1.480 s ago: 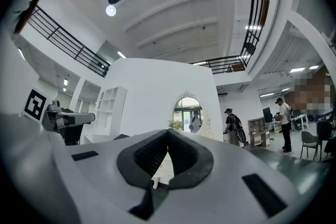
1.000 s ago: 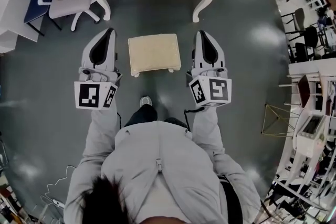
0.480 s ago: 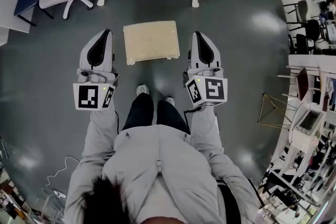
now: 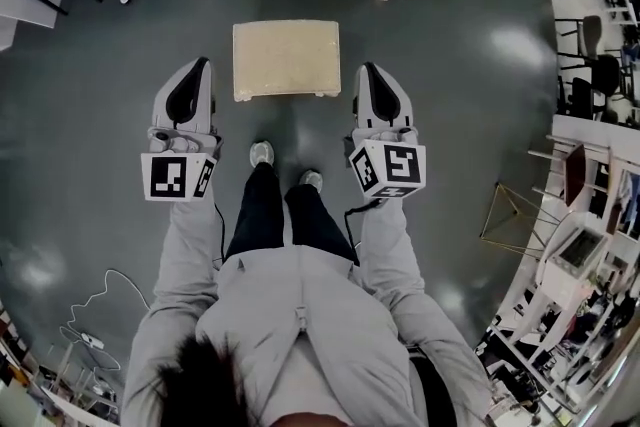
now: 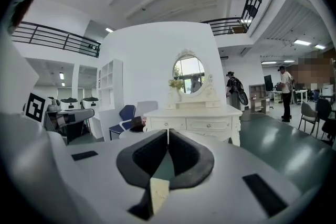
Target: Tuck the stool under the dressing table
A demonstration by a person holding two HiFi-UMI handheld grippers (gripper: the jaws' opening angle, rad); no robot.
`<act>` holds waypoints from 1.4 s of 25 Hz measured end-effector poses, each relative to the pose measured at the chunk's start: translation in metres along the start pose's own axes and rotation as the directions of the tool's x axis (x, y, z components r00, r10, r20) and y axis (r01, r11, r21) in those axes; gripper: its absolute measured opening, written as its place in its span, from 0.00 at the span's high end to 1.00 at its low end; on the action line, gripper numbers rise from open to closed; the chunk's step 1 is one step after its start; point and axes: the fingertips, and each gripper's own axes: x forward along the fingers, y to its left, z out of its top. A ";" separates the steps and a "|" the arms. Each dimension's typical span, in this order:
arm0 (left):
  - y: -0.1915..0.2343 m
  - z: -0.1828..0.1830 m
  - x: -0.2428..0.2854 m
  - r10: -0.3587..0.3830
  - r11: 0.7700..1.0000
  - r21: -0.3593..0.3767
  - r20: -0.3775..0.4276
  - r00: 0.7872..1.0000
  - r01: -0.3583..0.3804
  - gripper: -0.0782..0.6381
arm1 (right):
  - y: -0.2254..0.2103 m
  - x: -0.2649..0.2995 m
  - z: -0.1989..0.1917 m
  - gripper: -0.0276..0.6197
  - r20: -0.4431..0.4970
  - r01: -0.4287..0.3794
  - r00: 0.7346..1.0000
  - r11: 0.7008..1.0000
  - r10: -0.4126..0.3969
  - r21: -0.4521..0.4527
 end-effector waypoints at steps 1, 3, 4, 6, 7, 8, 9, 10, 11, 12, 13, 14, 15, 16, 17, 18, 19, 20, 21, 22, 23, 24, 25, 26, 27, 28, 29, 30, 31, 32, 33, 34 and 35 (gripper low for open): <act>-0.003 -0.007 -0.001 0.008 1.000 -0.008 -0.011 1.000 -0.008 0.88 | -0.003 0.000 -0.007 0.94 -0.010 -0.006 1.000 1.000 0.006 0.005; -0.010 -0.019 -0.005 0.021 0.999 -0.029 -0.025 0.999 -0.022 0.88 | -0.007 -0.002 -0.021 0.93 -0.033 -0.019 0.999 1.000 0.019 0.012; -0.014 -0.025 -0.008 0.025 0.999 -0.039 -0.030 0.999 -0.027 0.88 | -0.009 -0.003 -0.028 0.93 -0.044 -0.024 0.999 1.000 0.025 0.016; -0.024 -0.038 -0.011 0.029 0.998 -0.050 -0.044 0.999 -0.031 0.88 | -0.013 -0.005 -0.043 0.92 -0.062 -0.034 0.997 0.999 0.036 0.023; -0.029 -0.046 -0.013 0.028 0.998 -0.050 -0.054 0.998 -0.031 0.88 | -0.015 -0.005 -0.051 0.92 -0.070 -0.040 0.997 0.999 0.042 0.028; -0.033 -0.054 -0.014 0.028 0.998 -0.049 -0.067 0.997 -0.031 0.88 | -0.016 -0.005 -0.059 0.91 -0.079 -0.048 0.996 0.998 0.050 0.033; -0.038 -0.062 -0.015 0.029 0.998 -0.049 -0.079 0.996 -0.033 0.88 | -0.017 -0.005 -0.067 0.91 -0.088 -0.055 0.994 0.998 0.058 0.037; -0.041 -0.071 -0.017 0.032 0.998 -0.051 -0.091 0.995 -0.036 0.88 | -0.018 -0.004 -0.075 0.91 -0.098 -0.063 0.993 0.997 0.066 0.039; -0.045 -0.080 -0.018 0.036 0.998 -0.054 -0.103 0.994 -0.042 0.88 | -0.019 -0.004 -0.083 0.91 -0.108 -0.070 0.991 0.997 0.074 0.040; -0.048 -0.089 -0.019 0.041 0.997 -0.057 -0.115 0.993 -0.048 0.88 | -0.021 -0.003 -0.092 0.91 -0.118 -0.076 0.990 0.996 0.080 0.041; -0.051 -0.098 -0.021 0.045 0.997 -0.060 -0.127 0.991 -0.053 0.88 | -0.022 -0.003 -0.101 0.91 -0.128 -0.081 0.988 0.996 0.086 0.042; -0.055 -0.108 -0.022 0.049 0.996 -0.063 -0.139 0.989 -0.058 0.88 | -0.025 -0.003 -0.110 0.90 -0.137 -0.085 0.986 0.995 0.091 0.045; -0.058 -0.117 -0.024 0.052 0.996 -0.064 -0.151 0.987 -0.063 0.88 | -0.027 -0.003 -0.119 0.90 -0.147 -0.089 0.985 0.995 0.095 0.049; -0.061 -0.127 -0.025 0.056 0.996 -0.064 -0.163 0.985 -0.067 0.87 | -0.029 -0.004 -0.129 0.89 -0.157 -0.093 0.983 0.994 0.100 0.053; -0.063 -0.136 -0.027 0.060 0.995 -0.065 -0.173 0.983 -0.073 0.87 | -0.031 -0.004 -0.138 0.89 -0.166 -0.096 0.981 0.994 0.104 0.057; -0.065 -0.144 -0.028 0.066 0.995 -0.065 -0.183 0.981 -0.079 0.87 | -0.033 -0.003 -0.147 0.89 -0.175 -0.099 0.979 0.993 0.108 0.060; -0.066 -0.153 -0.029 0.072 0.994 -0.065 -0.192 0.979 -0.086 0.86 | -0.035 -0.003 -0.157 0.88 -0.183 -0.101 0.977 0.993 0.111 0.063; -0.066 -0.162 -0.030 0.077 0.994 -0.066 -0.201 0.977 -0.092 0.85 | -0.037 -0.002 -0.166 0.88 -0.191 -0.103 0.975 0.993 0.114 0.065; -0.067 -0.171 -0.032 0.082 0.993 -0.066 -0.211 0.974 -0.098 0.84 | -0.038 -0.001 -0.176 0.87 -0.199 -0.104 0.973 0.992 0.115 0.069; -0.067 -0.181 -0.033 0.086 0.992 -0.067 -0.222 0.971 -0.103 0.84 | -0.039 0.000 -0.186 0.86 -0.207 -0.104 0.971 0.992 0.117 0.074; -0.067 -0.191 -0.034 0.089 0.992 -0.069 -0.232 0.969 -0.108 0.84 | -0.040 0.001 -0.197 0.85 -0.216 -0.105 0.969 0.991 0.119 0.079; -0.066 -0.201 -0.035 0.092 0.991 -0.070 -0.242 0.966 -0.112 0.83 | -0.040 0.002 -0.207 0.83 -0.224 -0.106 0.967 0.991 0.123 0.084; -0.066 -0.210 -0.036 0.094 0.991 -0.072 -0.251 0.963 -0.116 0.83 | -0.040 0.003 -0.217 0.82 -0.230 -0.109 0.965 0.990 0.127 0.090; -0.066 -0.218 -0.036 0.096 0.990 -0.073 -0.259 0.961 -0.118 0.83 | -0.041 0.005 -0.226 0.81 -0.237 -0.114 0.962 0.989 0.133 0.094; -0.067 -0.228 -0.036 0.097 0.990 -0.074 -0.267 0.959 -0.121 0.82 | -0.041 0.007 -0.235 0.79 -0.243 -0.122 0.960 0.988 0.142 0.095; -0.067 -0.238 -0.035 0.099 0.989 -0.075 -0.276 0.956 -0.124 0.81 | -0.041 0.009 -0.244 0.77 -0.249 -0.132 0.957 0.987 0.151 0.093; -0.066 -0.249 -0.034 0.101 0.989 -0.074 -0.286 0.953 -0.127 0.81 | -0.042 0.012 -0.254 0.74 -0.257 -0.141 0.953 0.986 0.160 0.090; -0.066 -0.260 -0.034 0.104 0.989 -0.073 -0.296 0.950 -0.130 0.80 | -0.042 0.015 -0.264 0.72 -0.266 -0.150 0.949 0.985 0.167 0.086; -0.065 -0.271 -0.035 0.106 0.989 -0.071 -0.306 0.946 -0.133 0.79 | -0.041 0.017 -0.274 0.70 -0.274 -0.156 0.946 0.984 0.173 0.083; -0.064 -0.281 -0.035 0.108 0.988 -0.069 -0.316 0.943 -0.136 0.78 | -0.041 0.019 -0.284 0.69 -0.281 -0.162 0.943 0.983 0.179 0.080; -0.062 -0.291 -0.036 0.110 0.988 -0.067 -0.324 0.940 -0.139 0.77 | -0.041 0.020 -0.293 0.68 -0.287 -0.168 0.940 0.983 0.183 0.078; -0.061 -0.301 -0.037 0.114 0.987 -0.068 -0.330 0.937 -0.144 0.76 | -0.041 0.022 -0.301 0.66 -0.292 -0.173 0.938 0.982 0.188 0.076; -0.058 -0.312 -0.037 0.121 0.986 -0.072 -0.335 0.934 -0.153 0.75 | -0.041 0.024 -0.310 0.65 -0.299 -0.178 0.935 0.981 0.192 0.073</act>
